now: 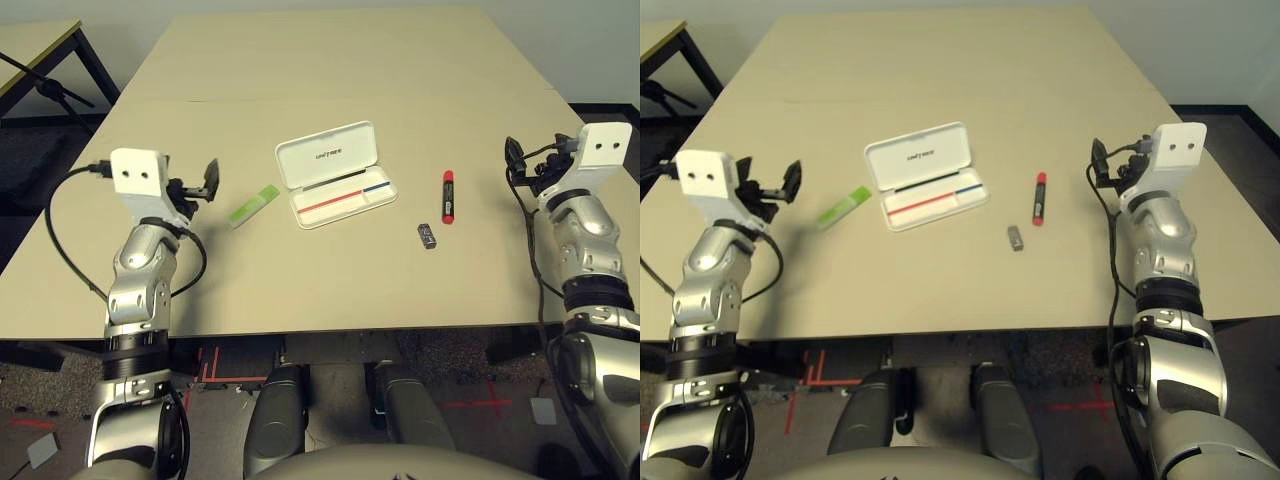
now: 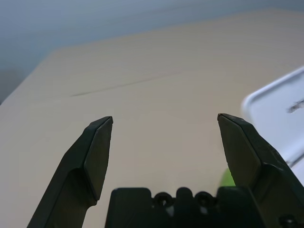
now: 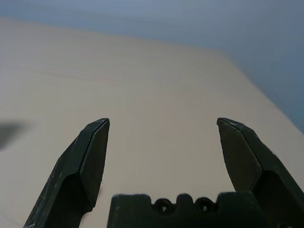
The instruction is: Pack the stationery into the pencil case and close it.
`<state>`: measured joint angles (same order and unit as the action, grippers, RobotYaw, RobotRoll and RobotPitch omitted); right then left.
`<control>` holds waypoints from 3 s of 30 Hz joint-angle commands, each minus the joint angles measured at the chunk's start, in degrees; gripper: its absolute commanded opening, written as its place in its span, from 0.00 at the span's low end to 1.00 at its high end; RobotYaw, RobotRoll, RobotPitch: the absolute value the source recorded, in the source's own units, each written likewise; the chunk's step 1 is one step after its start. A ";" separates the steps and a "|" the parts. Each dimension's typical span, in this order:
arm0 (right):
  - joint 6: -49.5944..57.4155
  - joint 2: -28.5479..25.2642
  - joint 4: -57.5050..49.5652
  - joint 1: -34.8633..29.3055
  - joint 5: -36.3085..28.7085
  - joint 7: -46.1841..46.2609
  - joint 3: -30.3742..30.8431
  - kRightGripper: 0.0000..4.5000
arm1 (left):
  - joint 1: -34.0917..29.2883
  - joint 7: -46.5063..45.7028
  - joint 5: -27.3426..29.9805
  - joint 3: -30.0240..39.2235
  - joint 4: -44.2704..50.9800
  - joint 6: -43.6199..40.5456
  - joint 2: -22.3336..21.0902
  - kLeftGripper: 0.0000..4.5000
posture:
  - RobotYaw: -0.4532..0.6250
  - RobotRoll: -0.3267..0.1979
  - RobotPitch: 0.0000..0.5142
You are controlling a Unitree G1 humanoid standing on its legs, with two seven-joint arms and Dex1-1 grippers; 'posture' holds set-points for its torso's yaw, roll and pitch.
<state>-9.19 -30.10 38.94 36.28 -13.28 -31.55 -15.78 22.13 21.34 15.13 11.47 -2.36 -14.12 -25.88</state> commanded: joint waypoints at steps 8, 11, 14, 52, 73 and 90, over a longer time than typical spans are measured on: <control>6.23 -7.75 -6.12 0.20 -6.47 -30.48 4.89 1.00 | 9.32 20.96 -1.76 -14.22 -2.40 -5.29 -6.57 0.99 | 0.34 0.62 0.28; 7.33 -8.97 -6.23 0.47 -6.84 -36.22 6.25 1.00 | 11.77 25.80 -4.30 -18.77 -4.27 -4.41 -7.89 0.99 | 0.35 0.62 0.28; 8.10 -9.94 -5.92 0.75 -7.17 -41.66 7.51 1.00 | 14.63 30.05 -6.39 -22.56 -6.51 -4.48 -8.28 0.99 | 0.35 0.62 0.27; 7.12 -11.91 -3.13 2.02 -7.34 -58.16 9.22 1.00 | 29.86 46.54 -24.11 -42.69 -24.12 -15.17 -0.98 0.86 | 0.33 0.62 0.22; 6.03 -12.05 -1.63 1.79 -7.30 -56.85 8.41 1.00 | 29.24 48.79 -24.13 -40.20 -18.35 -11.57 -3.23 0.01 | 0.34 0.62 0.20; 6.09 -14.43 2.58 2.30 -6.33 -57.20 8.43 1.00 | 19.51 52.58 -22.10 -38.04 2.41 -10.01 -12.59 0.01 | 0.37 0.62 0.23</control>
<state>-3.11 -43.71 40.82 38.28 -20.06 -88.31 -7.28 42.37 73.78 -7.72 -27.34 -1.81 -24.40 -37.73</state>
